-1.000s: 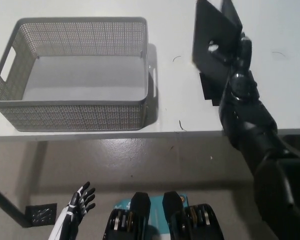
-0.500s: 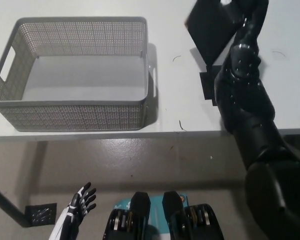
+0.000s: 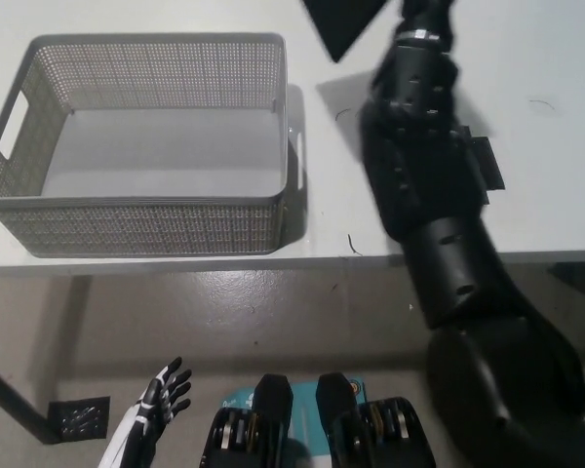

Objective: A notebook is kept standing on the table on the right hand side and a container is kept on the left hand side and the robot uses its right hand to grab the notebook and places it in the container

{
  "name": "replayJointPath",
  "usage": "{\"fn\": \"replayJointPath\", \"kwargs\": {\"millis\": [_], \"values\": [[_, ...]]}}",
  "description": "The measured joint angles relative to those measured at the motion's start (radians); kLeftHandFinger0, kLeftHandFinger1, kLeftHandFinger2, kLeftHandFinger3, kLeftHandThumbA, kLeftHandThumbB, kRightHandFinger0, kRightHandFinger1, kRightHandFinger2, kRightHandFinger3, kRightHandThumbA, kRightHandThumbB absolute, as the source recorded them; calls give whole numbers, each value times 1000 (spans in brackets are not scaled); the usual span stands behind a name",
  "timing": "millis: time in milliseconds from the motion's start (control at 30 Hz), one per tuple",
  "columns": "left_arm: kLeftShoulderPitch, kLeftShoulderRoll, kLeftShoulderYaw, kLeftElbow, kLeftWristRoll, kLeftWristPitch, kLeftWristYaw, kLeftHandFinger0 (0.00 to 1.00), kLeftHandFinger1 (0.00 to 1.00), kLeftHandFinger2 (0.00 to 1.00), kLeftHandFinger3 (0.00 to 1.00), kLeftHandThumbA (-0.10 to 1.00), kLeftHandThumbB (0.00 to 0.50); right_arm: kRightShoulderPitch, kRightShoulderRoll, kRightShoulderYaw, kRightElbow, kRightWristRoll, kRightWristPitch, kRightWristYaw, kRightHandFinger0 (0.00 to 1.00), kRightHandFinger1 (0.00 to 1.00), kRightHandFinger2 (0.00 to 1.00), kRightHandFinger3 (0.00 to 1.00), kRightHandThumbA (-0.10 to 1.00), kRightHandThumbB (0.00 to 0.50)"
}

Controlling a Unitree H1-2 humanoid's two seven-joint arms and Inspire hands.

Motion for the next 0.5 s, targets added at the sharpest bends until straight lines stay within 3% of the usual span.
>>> {"fn": "replayJointPath", "kwargs": {"millis": [133, 400, 467, 500], "values": [[-5, 4, -2, 0, 5, 0, -3, 1000, 1000, 1000, 1000, 1000, 202, -33, 35, 37, 87, -10, 0, -15, 0, 0, 371, 456, -100, 114], [-14, 6, -3, -1, 8, -1, -6, 1000, 1000, 1000, 1000, 1000, 196, -81, 96, 70, 336, -13, -6, -24, 0, 83, 523, 612, -100, 101], [-15, 8, -6, -1, 13, -1, -5, 1000, 1000, 1000, 1000, 1000, 198, -88, 104, 93, 377, -18, -6, -21, 241, 376, 830, 936, 323, 202], [-16, 8, -7, -1, 15, -1, -5, 1000, 1000, 1000, 1000, 1000, 201, -89, 108, 104, 391, -20, -6, -14, 507, 657, 1000, 1000, 480, 274]]}}
